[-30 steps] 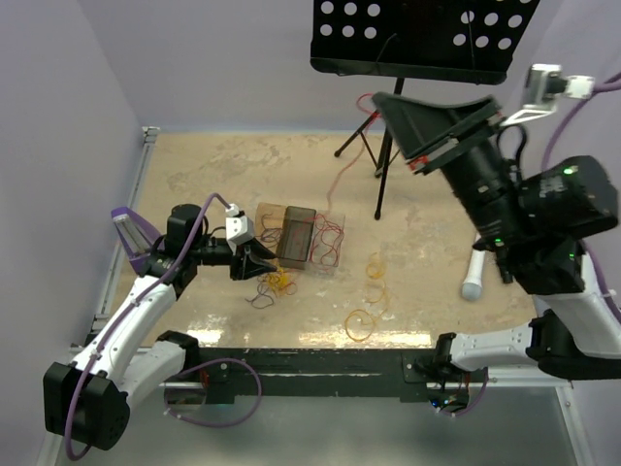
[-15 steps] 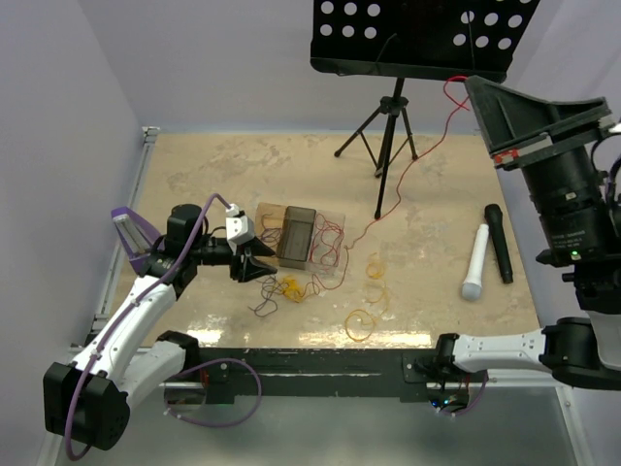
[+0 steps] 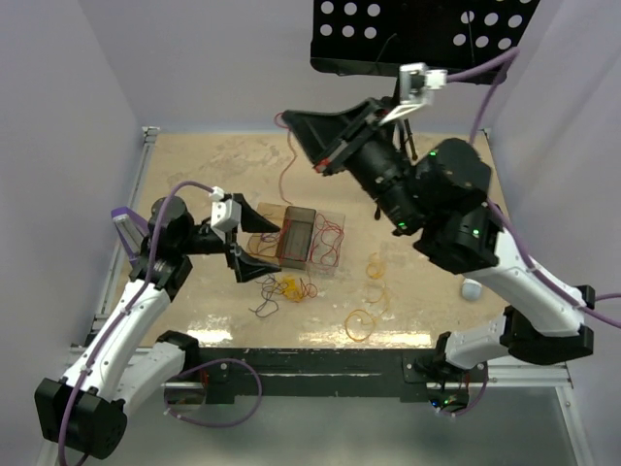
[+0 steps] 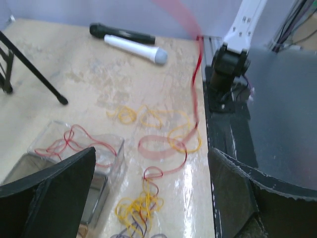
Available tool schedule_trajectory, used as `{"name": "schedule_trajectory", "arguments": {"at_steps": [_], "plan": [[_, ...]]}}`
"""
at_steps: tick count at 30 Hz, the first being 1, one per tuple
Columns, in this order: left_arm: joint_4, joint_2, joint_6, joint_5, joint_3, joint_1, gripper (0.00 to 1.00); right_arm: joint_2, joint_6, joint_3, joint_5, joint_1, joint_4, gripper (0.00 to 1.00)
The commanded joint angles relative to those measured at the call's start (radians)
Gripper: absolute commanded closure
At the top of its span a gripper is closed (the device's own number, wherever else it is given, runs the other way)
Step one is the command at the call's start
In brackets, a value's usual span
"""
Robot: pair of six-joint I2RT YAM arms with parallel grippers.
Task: Untangle the cables
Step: Untie the cable.
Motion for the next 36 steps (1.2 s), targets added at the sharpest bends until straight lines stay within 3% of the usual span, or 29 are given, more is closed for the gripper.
{"name": "schedule_trajectory", "arguments": {"at_steps": [1, 4, 6, 7, 9, 10, 11, 17, 18, 20, 23, 27, 30, 36], "plan": [[0.425, -0.014, -0.394, 0.018, -0.005, -0.002, 0.00, 0.036, 0.042, 0.021, -0.105, 0.000, 0.070, 1.00], [0.540, -0.006, -0.468, 0.024, -0.007, -0.002, 0.03, 0.044, 0.059, 0.003, -0.122, 0.000, 0.087, 1.00], [0.557, 0.009, -0.471, 0.053, 0.005, -0.002, 0.19, 0.044, 0.062, -0.006, -0.125, 0.002, 0.094, 1.00], [0.544, 0.012, -0.462, 0.054, 0.008, -0.002, 0.31, 0.043, 0.062, -0.009, -0.124, 0.002, 0.093, 1.00], [0.439, 0.014, -0.389, 0.032, 0.030, -0.002, 0.82, 0.033, 0.056, -0.014, -0.110, 0.002, 0.088, 1.00], [0.366, 0.011, -0.335, 0.025, 0.049, -0.002, 0.95, 0.029, 0.052, -0.019, -0.099, 0.000, 0.082, 1.00], [0.332, 0.009, -0.297, 0.021, 0.060, -0.002, 1.00, 0.020, 0.052, -0.026, -0.098, 0.000, 0.081, 1.00], [0.220, 0.017, -0.230, 0.001, 0.160, -0.001, 1.00, -0.034, 0.070, -0.181, 0.000, -0.001, 0.029, 1.00], [0.206, 0.023, -0.230, -0.008, 0.187, -0.001, 1.00, -0.040, 0.071, -0.224, 0.008, -0.001, 0.019, 0.96], [0.145, 0.037, -0.212, -0.040, 0.256, 0.004, 1.00, -0.059, 0.094, -0.332, 0.011, -0.001, -0.008, 0.73], [0.059, 0.055, -0.158, -0.120, 0.378, 0.008, 1.00, -0.127, 0.090, -0.540, -0.007, 0.000, 0.024, 0.46], [-0.024, 0.062, -0.143, -0.261, 0.470, 0.008, 1.00, -0.224, 0.046, -0.738, -0.079, 0.003, 0.133, 0.21], [-0.058, 0.072, -0.148, -0.347, 0.530, 0.010, 1.00, -0.237, 0.009, -0.795, -0.107, 0.002, 0.136, 0.17], [-0.061, 0.052, -0.178, -0.381, 0.579, 0.010, 1.00, -0.148, -0.034, -0.813, -0.121, 0.017, 0.151, 0.15]]}}
